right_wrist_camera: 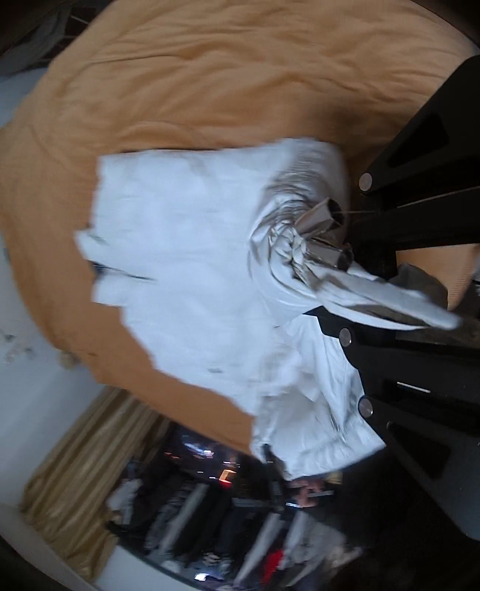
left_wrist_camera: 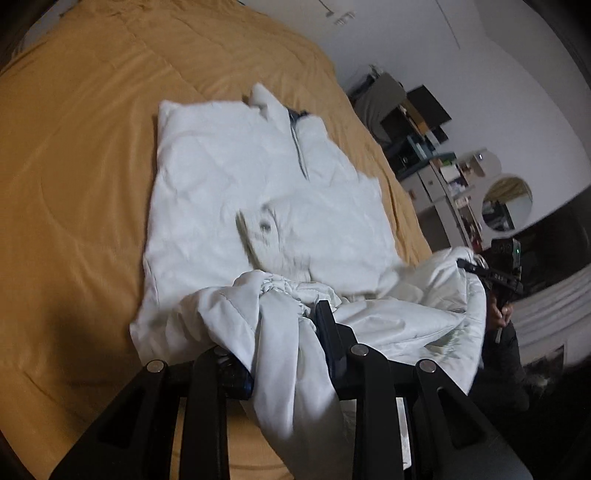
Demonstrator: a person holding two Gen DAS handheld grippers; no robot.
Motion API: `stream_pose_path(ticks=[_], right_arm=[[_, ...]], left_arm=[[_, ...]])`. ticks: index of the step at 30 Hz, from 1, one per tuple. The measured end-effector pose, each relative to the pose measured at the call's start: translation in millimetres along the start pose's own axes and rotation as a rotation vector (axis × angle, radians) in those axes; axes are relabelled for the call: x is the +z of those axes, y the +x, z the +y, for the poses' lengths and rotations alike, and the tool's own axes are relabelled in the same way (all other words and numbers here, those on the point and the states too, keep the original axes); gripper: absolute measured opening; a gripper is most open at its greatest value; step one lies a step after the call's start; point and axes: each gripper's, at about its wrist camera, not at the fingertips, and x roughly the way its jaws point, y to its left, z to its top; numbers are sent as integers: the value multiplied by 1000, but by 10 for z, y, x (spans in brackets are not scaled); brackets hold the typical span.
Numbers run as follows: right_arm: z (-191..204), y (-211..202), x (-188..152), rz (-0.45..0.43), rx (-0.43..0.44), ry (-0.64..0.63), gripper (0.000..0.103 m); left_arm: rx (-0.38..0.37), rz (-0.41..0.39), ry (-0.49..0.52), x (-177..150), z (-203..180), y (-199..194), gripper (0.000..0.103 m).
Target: Fold large clothes
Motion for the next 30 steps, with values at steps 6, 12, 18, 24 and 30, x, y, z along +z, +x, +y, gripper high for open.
stream_pose_path(ticks=[6,12,18,24,30], right_arm=[[-688,495,1271,-80,-36,225,8],[-1434,1401,1797,-111,-175,424,9],[-1940,1754,1669,-114,-29,587,13],[-1625,845,1304,-235,-38,593,77],[-173,476,1047,-387,-382,77,88]], left_arm=[[-1,-100,-232,1361,404,542,27],[187,-91,-288,2139,855,1571,27],[170,-168,-317,2134,1115,2005,30],[184,-179,-297,2056,1093,2006,29],[190,-188,-291,1973,1012,2010,29]])
